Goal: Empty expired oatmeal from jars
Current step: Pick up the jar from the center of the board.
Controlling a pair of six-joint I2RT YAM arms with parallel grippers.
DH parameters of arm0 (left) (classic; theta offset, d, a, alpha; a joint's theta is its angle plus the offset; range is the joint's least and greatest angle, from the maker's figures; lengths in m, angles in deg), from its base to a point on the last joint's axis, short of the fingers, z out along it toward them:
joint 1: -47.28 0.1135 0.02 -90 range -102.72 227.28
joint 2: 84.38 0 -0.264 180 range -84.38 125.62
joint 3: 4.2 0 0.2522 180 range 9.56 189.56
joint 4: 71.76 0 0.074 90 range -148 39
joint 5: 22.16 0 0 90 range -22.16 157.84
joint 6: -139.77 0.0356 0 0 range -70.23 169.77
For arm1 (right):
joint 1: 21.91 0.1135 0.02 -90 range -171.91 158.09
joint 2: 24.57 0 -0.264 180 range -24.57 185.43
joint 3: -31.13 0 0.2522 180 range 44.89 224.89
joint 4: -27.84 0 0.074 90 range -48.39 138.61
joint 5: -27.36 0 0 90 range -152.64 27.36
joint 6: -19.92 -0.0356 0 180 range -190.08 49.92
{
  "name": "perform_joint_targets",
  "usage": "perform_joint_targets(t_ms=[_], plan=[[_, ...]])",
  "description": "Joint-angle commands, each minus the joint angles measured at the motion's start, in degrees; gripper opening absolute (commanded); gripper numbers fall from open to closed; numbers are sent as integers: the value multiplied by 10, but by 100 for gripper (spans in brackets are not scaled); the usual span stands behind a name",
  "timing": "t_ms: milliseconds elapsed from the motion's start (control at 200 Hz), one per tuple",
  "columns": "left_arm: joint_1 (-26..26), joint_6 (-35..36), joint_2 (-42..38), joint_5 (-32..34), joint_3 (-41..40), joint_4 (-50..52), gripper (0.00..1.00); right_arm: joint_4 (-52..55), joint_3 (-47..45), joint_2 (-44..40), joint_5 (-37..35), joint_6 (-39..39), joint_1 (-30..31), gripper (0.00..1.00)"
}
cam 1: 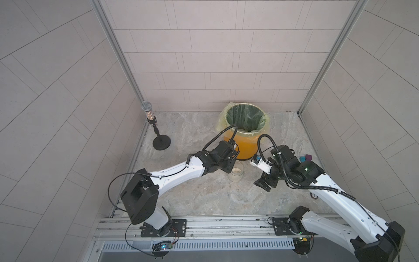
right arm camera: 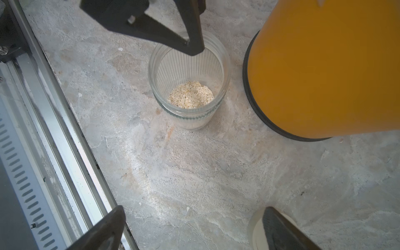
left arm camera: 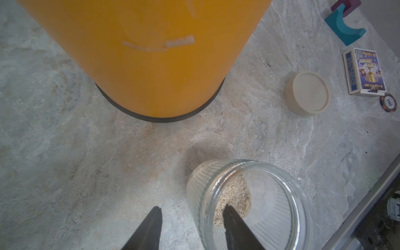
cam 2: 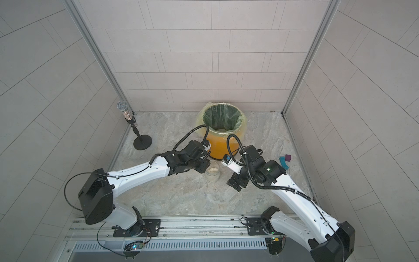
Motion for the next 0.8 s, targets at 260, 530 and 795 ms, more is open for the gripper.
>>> perform_joint_targets(t_ms=[260,530,795], plan=[[6,0,53,-34,68,66,28,10,23,16,15,29,-6,99],[6,10,73,-25,82,90,25,16,30,30,24,32,-7,100],[6,20,88,-28,99,110,11,12,27,32,31,32,-6,100]])
